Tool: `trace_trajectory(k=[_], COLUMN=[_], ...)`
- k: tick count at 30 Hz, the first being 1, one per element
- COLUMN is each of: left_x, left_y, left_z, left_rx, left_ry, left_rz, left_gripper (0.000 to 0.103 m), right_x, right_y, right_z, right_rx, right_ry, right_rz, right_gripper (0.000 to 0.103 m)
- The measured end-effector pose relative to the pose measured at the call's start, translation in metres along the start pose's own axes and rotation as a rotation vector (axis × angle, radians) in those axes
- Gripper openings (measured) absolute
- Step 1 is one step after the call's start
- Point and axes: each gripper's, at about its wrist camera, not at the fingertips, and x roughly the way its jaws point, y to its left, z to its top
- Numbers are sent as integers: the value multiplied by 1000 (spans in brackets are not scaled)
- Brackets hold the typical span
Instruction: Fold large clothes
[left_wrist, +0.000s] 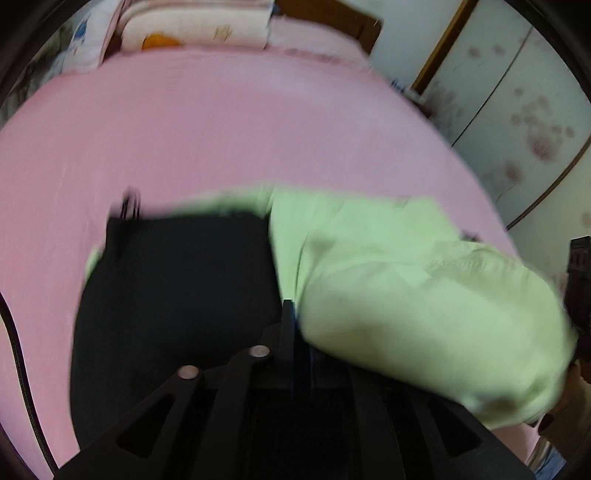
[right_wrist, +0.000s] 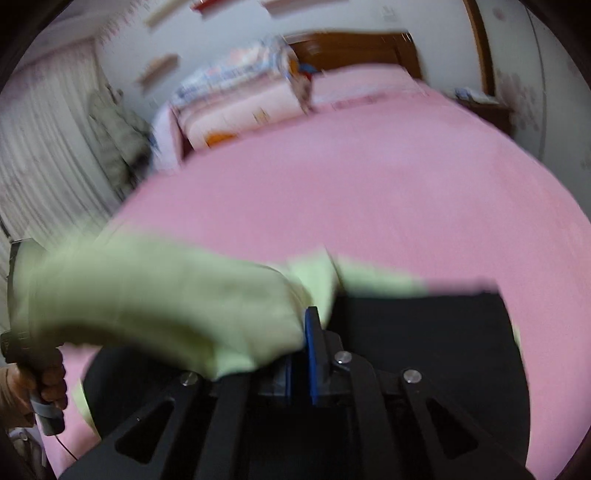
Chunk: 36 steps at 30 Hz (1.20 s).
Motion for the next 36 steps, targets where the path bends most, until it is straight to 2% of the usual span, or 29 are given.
trace_trajectory(k=[1,3,5,7,9,11,13,16,18,19,20,22,26,31,32,33,34,35,36], left_x=[4,12,9,1,-11,-16,-26,-35,-44,-47,-46,-42,-26,2,2,3,7,11,14], left_y=[6,22,30,37,33,27,18,4,-1,-3,-7,-16,-22,-45,-52,-51,-52,-54,-57], left_z=[-7,-22,-33,-43,-70,-83,-99,-105,-110,-112,-113,-114,-97,-78,-78,-79,-79,-80,-80], left_rx=[-24,-104,-150,-196,-217,-219,-205,-207,-233,-246,-251,-251,-267,-264,-265,-269,-274,-279,-286], left_ry=[33,91,98,114,130,157,185,205,195,181,170,154,129,116,114,114,115,113,109], left_rz=[9,9,14,-1,-11,-13,-11,-38,-75,-92,-108,-126,-189,-189,-188,-192,-197,-187,-184], left_gripper=[5,9,9,14,21,28,30,36,45,46,46,46,46,43,37,26,22,18,15], right_x=[1,4,2,-3,-10,-24,-39,-57,-70,-76,-78,-79,-57,-13,-8,-4,-2,-3,-2], right_y=[0,-3,-6,-11,-14,-14,-11,-2,7,11,13,14,15,23,25,26,30,32,36], right_z=[-13,-26,-40,-50,-62,-78,-87,-93,-96,-95,-92,-84,-71,-60,-60,-62,-64,-69,-70], right_rx=[0,4,14,31,49,80,89,96,106,123,142,186,244,241,230,224,212,200,184], right_ry=[48,107,158,192,235,268,293,336,335,326,317,283,235,251,258,260,255,253,258], right_rz=[-23,-50,-80,-86,-96,-83,-72,-40,-14,11,29,57,104,128,123,128,143,154,160], right_gripper=[13,13,13,13,13,13,15,15,16,21,31,42,42,42,42,42,35,21,18])
